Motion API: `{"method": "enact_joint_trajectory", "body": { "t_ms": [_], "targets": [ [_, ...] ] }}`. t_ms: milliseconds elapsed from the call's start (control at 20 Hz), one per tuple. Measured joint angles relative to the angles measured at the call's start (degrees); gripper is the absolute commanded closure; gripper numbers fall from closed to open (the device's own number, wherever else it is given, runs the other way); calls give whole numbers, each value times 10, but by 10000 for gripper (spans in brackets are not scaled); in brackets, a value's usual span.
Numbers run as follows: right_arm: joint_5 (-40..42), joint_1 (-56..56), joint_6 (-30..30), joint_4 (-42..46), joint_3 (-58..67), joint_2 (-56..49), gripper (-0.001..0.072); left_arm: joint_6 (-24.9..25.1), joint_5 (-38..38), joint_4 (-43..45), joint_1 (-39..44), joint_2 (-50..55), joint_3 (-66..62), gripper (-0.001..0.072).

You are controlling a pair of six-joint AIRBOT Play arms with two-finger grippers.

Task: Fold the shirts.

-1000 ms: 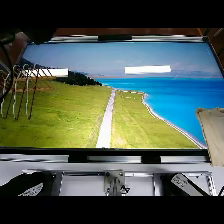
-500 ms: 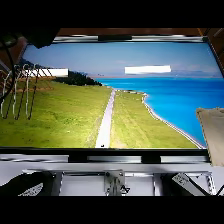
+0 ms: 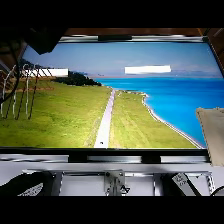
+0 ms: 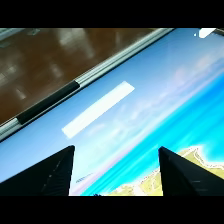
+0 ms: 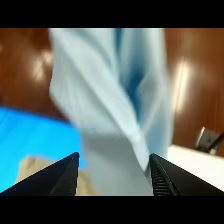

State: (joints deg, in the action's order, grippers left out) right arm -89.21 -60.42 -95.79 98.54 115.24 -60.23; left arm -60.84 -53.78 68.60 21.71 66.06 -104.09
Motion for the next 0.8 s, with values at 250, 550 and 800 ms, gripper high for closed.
{"method": "enact_joint_trajectory", "body": {
  "t_ms": [250, 550, 800],
  "targets": [
    [-104, 0, 26, -110, 0, 6, 91, -1, -33, 10, 0, 10, 15, 95],
    [-153, 9, 50, -259, -14, 5, 92, -51, -48, 46, 0, 31, 52, 96],
    [-109, 178, 33, -329, -143, 2, 91, -121, -75, 58, 0, 76, 73, 98]
  ]
}}
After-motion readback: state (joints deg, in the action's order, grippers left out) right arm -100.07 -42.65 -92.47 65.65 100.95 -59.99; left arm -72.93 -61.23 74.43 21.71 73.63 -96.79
